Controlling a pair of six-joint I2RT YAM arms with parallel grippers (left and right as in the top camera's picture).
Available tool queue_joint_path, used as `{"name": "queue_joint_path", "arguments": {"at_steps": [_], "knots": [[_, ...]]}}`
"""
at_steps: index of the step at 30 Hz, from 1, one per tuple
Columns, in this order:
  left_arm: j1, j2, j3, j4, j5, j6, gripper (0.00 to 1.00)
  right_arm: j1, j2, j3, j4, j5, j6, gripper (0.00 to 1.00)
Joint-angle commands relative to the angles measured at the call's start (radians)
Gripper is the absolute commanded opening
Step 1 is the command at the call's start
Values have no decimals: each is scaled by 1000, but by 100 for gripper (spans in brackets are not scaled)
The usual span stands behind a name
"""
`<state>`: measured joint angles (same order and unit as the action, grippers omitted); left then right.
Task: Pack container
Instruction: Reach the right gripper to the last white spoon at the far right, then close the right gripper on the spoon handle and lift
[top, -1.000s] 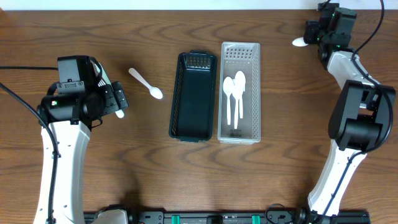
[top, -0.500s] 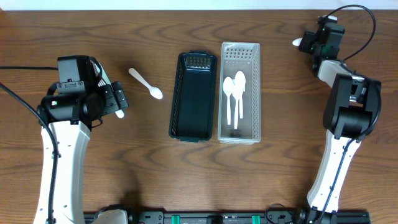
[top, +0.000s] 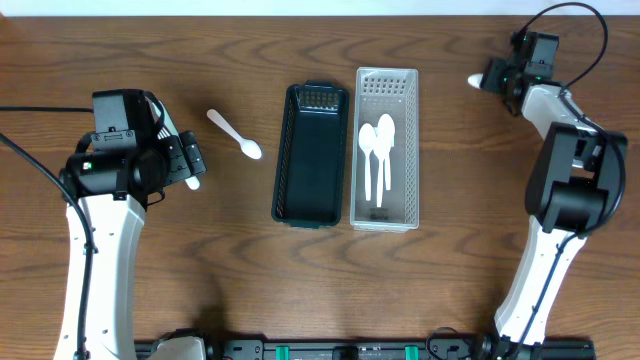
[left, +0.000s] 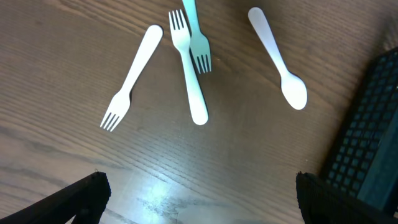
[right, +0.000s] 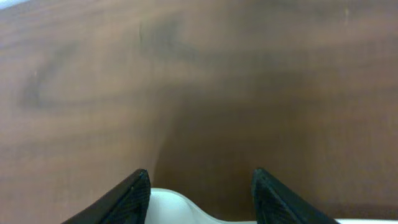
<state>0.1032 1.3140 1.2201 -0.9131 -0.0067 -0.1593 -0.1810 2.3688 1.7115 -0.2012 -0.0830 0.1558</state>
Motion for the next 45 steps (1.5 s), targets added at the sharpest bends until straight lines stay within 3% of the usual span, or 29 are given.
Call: {"name": "queue_joint_path", "arguments": {"at_steps": [1, 9, 15, 20, 30, 45], "knots": [[5, 5, 13, -3, -5, 9, 98, -7, -117, -19, -87, 36, 4, 57], [5, 5, 13, -3, -5, 9, 98, -8, -362, -19, -437, 113, 8, 59], [5, 5, 13, -3, -5, 9, 98, -9, -410, -19, -587, 113, -8, 65], [5, 5, 13, -3, -5, 9, 98, -23, -383, -20, -546, 109, -37, 67], [5, 5, 13, -3, -5, 9, 98, -58, -248, -20, -193, 117, 8, 65], [5, 5, 13, -3, -5, 9, 98, -61, -58, -20, -229, 101, 57, 60]]}}
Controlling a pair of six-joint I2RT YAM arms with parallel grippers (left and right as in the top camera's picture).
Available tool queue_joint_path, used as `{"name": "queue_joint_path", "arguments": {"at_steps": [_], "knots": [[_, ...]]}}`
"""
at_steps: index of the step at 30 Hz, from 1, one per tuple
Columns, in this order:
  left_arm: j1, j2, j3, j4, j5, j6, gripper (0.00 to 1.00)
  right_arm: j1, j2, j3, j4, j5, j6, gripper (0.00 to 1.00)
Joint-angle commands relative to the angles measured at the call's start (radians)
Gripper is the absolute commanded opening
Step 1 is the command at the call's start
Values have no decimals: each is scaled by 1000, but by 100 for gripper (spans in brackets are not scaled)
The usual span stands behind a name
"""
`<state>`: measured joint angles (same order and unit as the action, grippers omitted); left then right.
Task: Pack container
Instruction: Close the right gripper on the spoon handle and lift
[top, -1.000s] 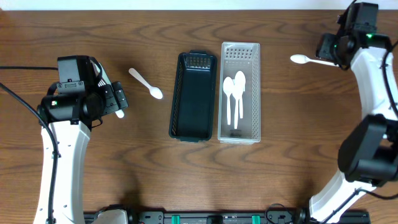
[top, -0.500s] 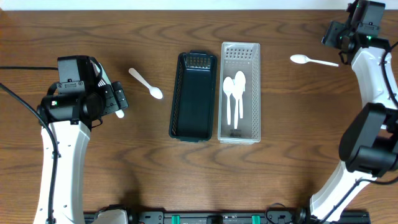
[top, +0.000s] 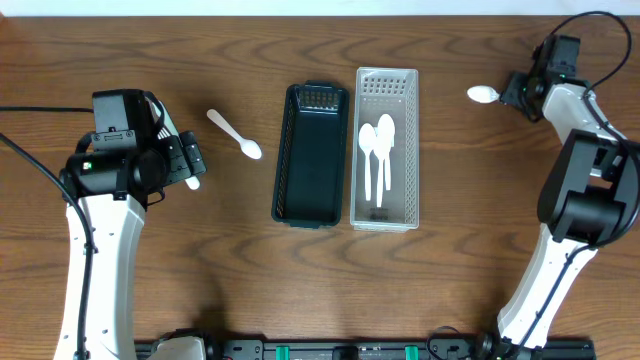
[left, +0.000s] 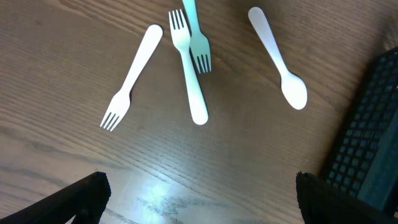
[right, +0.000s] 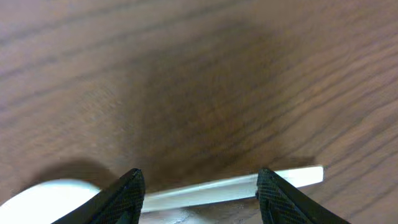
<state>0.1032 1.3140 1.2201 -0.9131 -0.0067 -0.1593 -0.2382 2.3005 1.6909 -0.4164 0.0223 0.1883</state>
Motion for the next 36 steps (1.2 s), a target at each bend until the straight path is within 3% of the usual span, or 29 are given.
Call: {"name": "queue_joint_path", "arguments": {"at_steps": [1, 8, 12, 18, 20, 26, 36], "knots": [[5, 5, 13, -3, -5, 9, 98, -3, 14, 0, -31, -4, 24, 60], [5, 5, 13, -3, -5, 9, 98, 1, 19, 0, -260, -23, 26, 56], [5, 5, 13, -3, -5, 9, 98, 6, 17, 0, -433, -58, 97, 53], [5, 5, 13, -3, -5, 9, 98, 24, 16, 0, -611, -109, 130, 44], [5, 5, 13, -3, -5, 9, 98, 31, 16, 0, -652, -108, 152, 34], [5, 5, 13, -3, -5, 9, 98, 34, 16, 0, -668, -107, 188, 19], [5, 5, 13, -3, -5, 9, 98, 37, -25, 66, -627, -219, 160, 8]]}}
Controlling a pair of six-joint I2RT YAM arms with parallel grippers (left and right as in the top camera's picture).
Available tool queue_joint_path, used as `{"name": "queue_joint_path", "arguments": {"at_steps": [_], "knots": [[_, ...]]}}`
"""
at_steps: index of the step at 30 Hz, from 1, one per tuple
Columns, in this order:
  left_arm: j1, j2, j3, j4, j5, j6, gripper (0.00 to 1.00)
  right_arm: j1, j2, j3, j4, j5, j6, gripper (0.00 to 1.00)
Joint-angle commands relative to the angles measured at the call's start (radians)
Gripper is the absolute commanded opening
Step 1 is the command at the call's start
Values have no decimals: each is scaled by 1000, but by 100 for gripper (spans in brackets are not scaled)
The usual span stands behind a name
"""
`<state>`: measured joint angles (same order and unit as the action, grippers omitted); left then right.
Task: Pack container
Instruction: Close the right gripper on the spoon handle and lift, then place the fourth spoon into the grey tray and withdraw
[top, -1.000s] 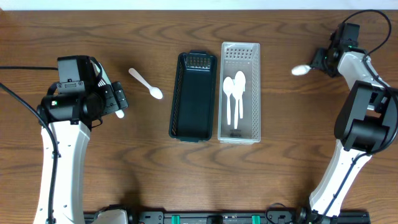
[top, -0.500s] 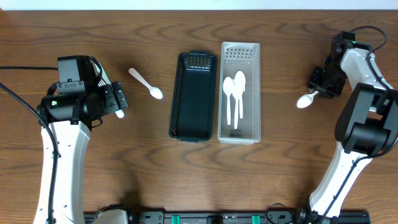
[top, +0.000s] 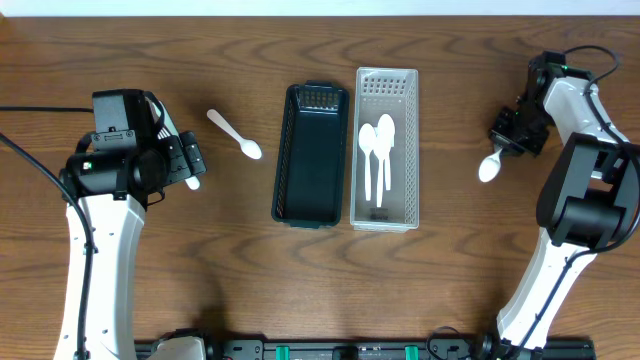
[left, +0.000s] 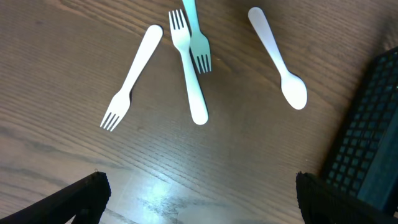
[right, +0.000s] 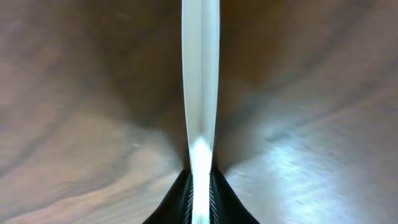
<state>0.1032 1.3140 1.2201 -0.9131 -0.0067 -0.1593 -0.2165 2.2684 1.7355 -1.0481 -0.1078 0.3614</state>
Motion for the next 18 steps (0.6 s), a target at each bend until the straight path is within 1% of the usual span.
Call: {"name": "queue_joint_path", "arguments": {"at_steps": [1, 5, 7, 11, 15, 18], "knots": [[5, 5, 13, -3, -5, 9, 98, 18, -12, 39, 5, -109, -29, 8], [5, 5, 13, -3, -5, 9, 98, 48, -126, 90, 4, -176, -93, 2], [5, 5, 13, -3, -5, 9, 98, 79, -198, 97, 4, -197, -102, 2], [5, 5, 13, -3, -5, 9, 98, 183, -319, 96, 11, -161, -112, 1], [5, 5, 13, -3, -5, 9, 98, 312, -344, 95, 5, -52, -97, 1], [5, 5, 13, -3, -4, 9, 98, 401, -332, 68, 8, -38, -96, 1]]}}
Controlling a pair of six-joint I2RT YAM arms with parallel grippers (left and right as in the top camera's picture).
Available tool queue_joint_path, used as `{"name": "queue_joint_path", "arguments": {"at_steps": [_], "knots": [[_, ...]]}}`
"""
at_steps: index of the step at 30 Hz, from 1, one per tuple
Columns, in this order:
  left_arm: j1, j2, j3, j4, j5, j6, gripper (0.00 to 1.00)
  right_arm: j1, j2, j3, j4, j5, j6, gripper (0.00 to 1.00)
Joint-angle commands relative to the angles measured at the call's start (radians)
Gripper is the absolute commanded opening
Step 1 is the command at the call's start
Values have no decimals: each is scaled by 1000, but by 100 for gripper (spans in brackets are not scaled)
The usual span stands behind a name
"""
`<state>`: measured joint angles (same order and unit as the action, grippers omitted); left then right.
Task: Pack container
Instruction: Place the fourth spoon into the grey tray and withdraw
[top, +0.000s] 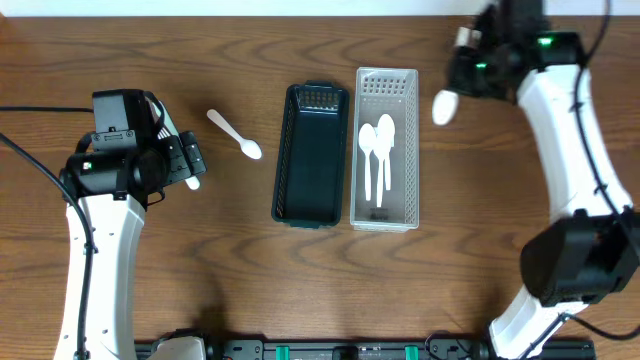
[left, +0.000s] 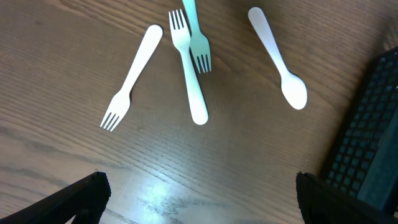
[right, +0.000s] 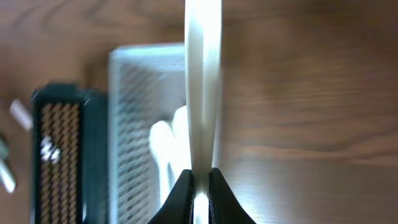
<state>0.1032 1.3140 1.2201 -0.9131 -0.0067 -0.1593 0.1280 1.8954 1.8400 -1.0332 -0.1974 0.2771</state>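
Note:
My right gripper is shut on a white spoon, which hangs just right of the far end of the white container. In the right wrist view the spoon's handle runs up from my shut gripper, with the white container below and to the left. Two white spoons lie in that container. The black container stands beside it, with nothing showing in it. My left gripper is open above the table, with nothing between its fingers.
Left of the black container lie a white spoon, two white forks and a teal fork. That spoon also shows in the overhead view. The left arm hovers over the forks.
My right gripper has moved with the spoon from the table's right side to a spot beside the far right corner of the white container. The left arm has not moved.
The spoon lay on the table at the far right with my right gripper open at its bowl. Then the open fingers stood over its handle. Then they were shut on it, lifted, and now it hangs by the white container. The left arm stayed still.

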Motion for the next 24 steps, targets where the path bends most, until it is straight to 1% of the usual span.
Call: {"name": "queue_joint_path", "arguments": {"at_steps": [1, 4, 6, 7, 9, 10, 11, 12, 13, 16, 18, 20, 24], "knots": [[5, 5, 13, -3, -5, 9, 98, 86, 45, -52, 1, 55, -5, 1], [5, 5, 13, -3, -5, 9, 98, 162, 58, -108, 24, 134, 76, 1], [5, 5, 13, -3, -5, 9, 98, 204, 68, -172, 63, 205, 151, 1], [5, 5, 13, -3, -5, 9, 98, 215, 71, -196, 82, 217, 165, 1], [5, 5, 13, -3, -5, 9, 98, 239, 76, -267, 142, 217, 181, 7], [5, 5, 13, -3, -4, 9, 98, 248, 76, -299, 168, 202, 182, 13], [5, 5, 13, -3, -5, 9, 98, 254, 76, -316, 183, 191, 180, 17], [5, 5, 13, -3, -5, 9, 98, 258, 76, -322, 190, 188, 177, 26], [5, 5, 13, -3, -5, 9, 98, 261, 76, -319, 199, 188, 160, 38], [5, 5, 13, -3, -4, 9, 98, 258, 50, -270, 211, 181, 110, 57], [5, 5, 13, -3, -5, 9, 98, 248, 18, -212, 207, 178, 67, 74], [5, 5, 13, -3, -5, 9, 98, 229, -18, -158, 205, 179, 32, 83], [5, 5, 13, -3, -5, 9, 98, 128, -100, -82, 208, 215, 13, 92]]}}
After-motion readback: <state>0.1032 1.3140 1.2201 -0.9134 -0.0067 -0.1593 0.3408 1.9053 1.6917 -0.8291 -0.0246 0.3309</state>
